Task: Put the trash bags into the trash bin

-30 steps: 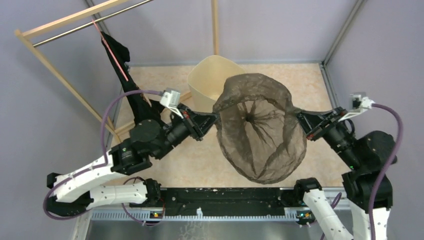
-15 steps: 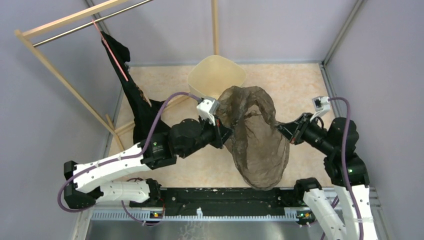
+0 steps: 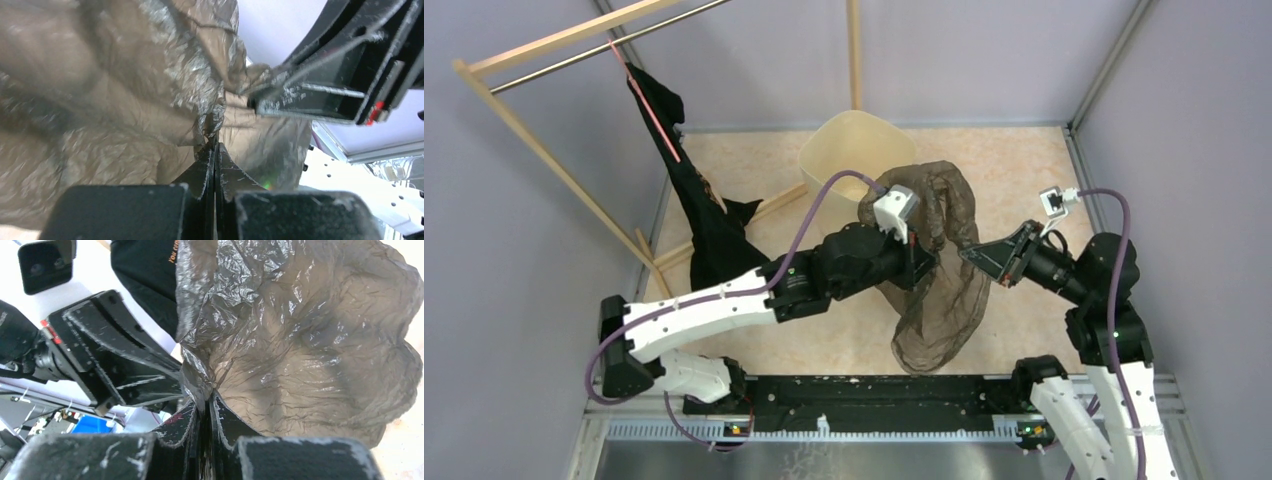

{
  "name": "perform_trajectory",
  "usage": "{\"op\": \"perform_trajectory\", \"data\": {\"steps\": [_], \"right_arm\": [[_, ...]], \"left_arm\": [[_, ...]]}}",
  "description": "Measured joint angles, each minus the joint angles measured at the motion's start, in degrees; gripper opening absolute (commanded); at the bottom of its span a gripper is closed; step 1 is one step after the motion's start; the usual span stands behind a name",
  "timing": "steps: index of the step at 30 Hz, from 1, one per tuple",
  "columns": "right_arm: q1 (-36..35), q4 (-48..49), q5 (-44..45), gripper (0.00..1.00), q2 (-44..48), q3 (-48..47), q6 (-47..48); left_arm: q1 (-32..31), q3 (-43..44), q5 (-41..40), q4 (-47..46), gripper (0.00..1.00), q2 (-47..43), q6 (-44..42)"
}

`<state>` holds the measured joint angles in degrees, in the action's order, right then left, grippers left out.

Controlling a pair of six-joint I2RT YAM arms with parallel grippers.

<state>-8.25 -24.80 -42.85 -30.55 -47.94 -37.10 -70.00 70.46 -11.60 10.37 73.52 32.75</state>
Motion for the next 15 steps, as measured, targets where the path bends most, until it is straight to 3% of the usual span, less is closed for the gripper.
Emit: {"op": "perform_trajectory", "data": {"steps": [7, 15], "right_arm": [[0.0, 2.5, -1.9, 0.17, 1.1, 0.1, -1.5], [0.0, 1.9, -0.9, 0.43, 2.6, 0.3, -0.9]], "left_arm": [[0.0, 9.6, 1.4, -1.1, 0.00, 8.5, -1.4], [0.1, 15.1, 2.2, -2.3, 0.00, 12.6, -2.3]]}}
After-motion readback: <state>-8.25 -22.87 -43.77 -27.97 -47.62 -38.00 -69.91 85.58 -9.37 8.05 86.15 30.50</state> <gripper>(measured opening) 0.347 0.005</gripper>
